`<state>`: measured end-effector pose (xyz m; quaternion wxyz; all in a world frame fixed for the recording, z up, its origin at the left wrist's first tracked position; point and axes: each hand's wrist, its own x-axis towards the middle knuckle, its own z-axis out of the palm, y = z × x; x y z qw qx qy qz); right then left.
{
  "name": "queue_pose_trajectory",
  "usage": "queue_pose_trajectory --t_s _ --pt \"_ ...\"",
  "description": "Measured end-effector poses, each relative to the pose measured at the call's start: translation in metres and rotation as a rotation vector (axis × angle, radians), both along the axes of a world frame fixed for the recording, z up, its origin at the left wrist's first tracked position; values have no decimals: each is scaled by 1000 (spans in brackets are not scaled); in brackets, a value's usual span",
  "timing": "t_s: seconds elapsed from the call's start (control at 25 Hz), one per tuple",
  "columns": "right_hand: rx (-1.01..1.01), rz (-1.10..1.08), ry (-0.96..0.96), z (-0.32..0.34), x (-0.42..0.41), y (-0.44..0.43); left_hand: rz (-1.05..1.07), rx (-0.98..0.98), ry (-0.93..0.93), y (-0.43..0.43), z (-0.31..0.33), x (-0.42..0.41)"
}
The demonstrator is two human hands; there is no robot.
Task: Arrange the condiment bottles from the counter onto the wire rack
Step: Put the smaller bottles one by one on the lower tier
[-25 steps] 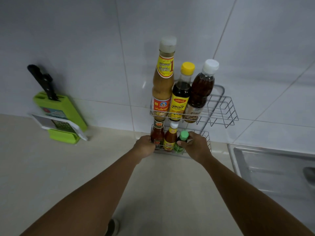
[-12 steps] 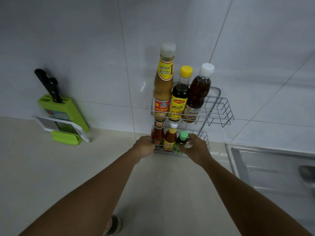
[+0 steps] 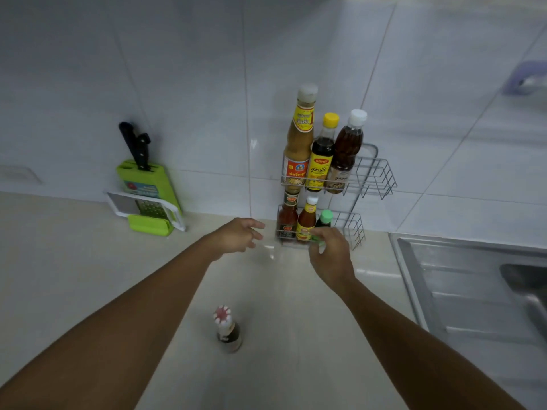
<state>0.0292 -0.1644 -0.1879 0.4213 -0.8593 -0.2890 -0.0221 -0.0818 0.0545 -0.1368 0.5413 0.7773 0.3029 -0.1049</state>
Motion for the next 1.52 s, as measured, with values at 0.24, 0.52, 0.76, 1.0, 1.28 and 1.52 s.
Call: queue_pose_trajectory --t_s 0.24,0.52,0.76,1.0,1.28,1.52 --pt "-186 439 308 11 -97 14 -41 6 108 21 -37 -112" --pt "-340 610 319 1 -170 30 -133 22 24 -47 -72 -189" --pt "-182 458 350 3 -192 22 59 -57 -122 -78 -88 -201" --pt "-22 474 353 56 -179 10 31 -43 -300 -83 -56 -193" --pt "-328 450 -220 99 -128 5 -96 68 -279 -87 -15 -158" --pt "-292 25 457 106 -121 10 -54 1227 -269 -98 -7 -137"
